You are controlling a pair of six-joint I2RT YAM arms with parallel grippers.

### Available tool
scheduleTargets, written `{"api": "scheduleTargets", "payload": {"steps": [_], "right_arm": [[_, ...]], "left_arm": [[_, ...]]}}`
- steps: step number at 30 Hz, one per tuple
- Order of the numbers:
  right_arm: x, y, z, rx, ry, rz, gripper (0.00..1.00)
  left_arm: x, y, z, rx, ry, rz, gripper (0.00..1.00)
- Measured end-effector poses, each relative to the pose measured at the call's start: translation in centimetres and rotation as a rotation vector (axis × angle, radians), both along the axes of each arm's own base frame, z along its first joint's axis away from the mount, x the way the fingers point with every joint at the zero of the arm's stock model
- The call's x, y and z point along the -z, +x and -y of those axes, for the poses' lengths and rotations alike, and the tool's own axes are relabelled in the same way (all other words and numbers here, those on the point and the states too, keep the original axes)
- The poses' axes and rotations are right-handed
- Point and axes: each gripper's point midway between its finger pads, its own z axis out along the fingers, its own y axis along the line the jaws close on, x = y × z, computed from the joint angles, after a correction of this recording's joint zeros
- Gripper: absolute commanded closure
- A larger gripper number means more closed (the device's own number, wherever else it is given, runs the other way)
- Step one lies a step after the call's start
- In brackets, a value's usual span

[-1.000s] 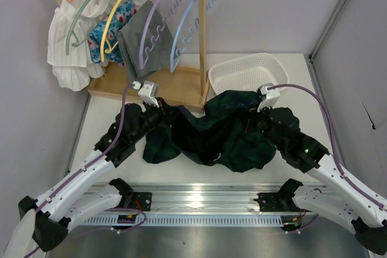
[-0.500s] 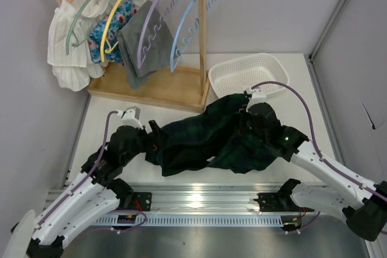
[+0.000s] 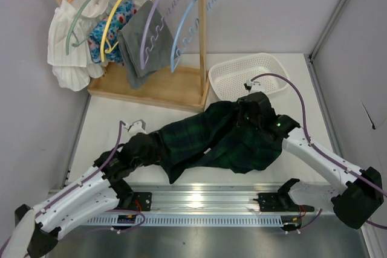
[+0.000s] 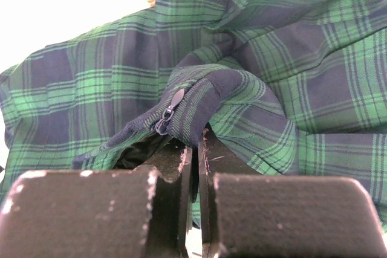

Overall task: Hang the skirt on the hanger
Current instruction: Move the skirt to the center of the board

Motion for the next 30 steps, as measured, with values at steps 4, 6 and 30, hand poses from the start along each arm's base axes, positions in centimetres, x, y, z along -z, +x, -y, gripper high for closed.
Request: {"api": "scheduleTargets", "payload": {"steps": [4,6,30], "right_arm": [[0.7,0.7,0.6,0.030,0.000,-0.026,1.00],[1.1,1.2,1.0,0.048,0.001,-0.045,1.00],[5.6,-1.3,5.5,0.155,-0.026,-0.251,0.99]], "left_arm": [[0.4,-0.7,0.7,0.014,-0.006,-0.025,0.03],[0.6,-1.0,0.9,0.015,-0.008,-0.036,0.04],[-3.2,-4.0,6.7,0.353,0.006,0.101,0.21]]}}
